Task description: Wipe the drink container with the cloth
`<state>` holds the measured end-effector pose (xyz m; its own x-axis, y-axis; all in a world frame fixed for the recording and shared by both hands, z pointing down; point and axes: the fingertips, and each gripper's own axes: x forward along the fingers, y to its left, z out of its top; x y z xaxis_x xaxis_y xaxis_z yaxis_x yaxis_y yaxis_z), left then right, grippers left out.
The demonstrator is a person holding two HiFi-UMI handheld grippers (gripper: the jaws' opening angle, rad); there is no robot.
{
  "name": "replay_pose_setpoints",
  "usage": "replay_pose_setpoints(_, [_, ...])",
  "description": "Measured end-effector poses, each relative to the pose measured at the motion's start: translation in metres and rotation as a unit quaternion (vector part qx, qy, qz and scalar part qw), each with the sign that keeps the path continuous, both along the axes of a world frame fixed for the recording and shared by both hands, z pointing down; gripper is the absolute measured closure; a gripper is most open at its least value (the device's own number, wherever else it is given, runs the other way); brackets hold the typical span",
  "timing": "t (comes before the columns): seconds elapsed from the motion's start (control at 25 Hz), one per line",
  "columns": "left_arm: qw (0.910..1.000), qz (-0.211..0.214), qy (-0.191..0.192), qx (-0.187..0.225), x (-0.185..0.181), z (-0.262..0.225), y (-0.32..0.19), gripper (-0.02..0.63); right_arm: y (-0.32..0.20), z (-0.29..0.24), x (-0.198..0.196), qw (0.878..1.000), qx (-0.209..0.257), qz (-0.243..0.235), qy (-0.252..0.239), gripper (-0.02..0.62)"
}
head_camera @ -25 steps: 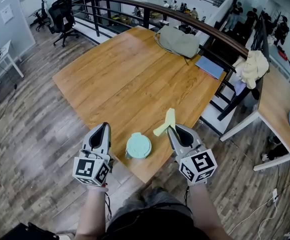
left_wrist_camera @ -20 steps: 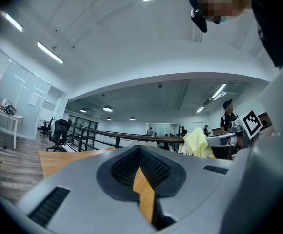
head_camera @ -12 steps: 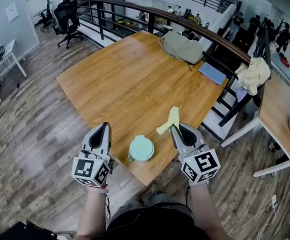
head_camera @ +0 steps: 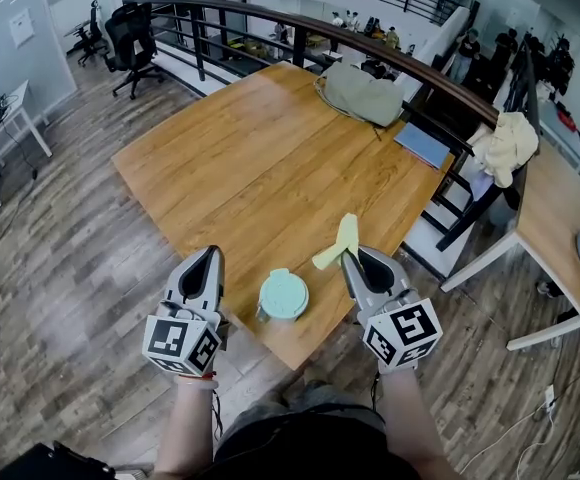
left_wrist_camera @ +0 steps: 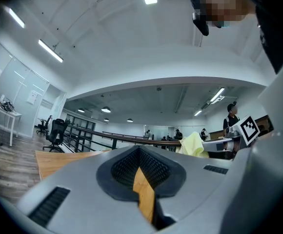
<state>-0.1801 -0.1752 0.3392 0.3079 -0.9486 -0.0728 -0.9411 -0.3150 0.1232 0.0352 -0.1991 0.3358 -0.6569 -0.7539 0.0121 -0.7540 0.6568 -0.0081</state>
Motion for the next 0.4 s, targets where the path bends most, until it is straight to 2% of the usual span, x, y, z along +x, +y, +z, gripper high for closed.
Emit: replay_pose_setpoints(0.4, [1.0, 0.006, -0.001, -0.001, -0.0009, -0.0012, 0.0056, 0.609, 0.0073, 0.0001, -0.0001, 1.0, 0.0, 0.009, -0.003, 0.554])
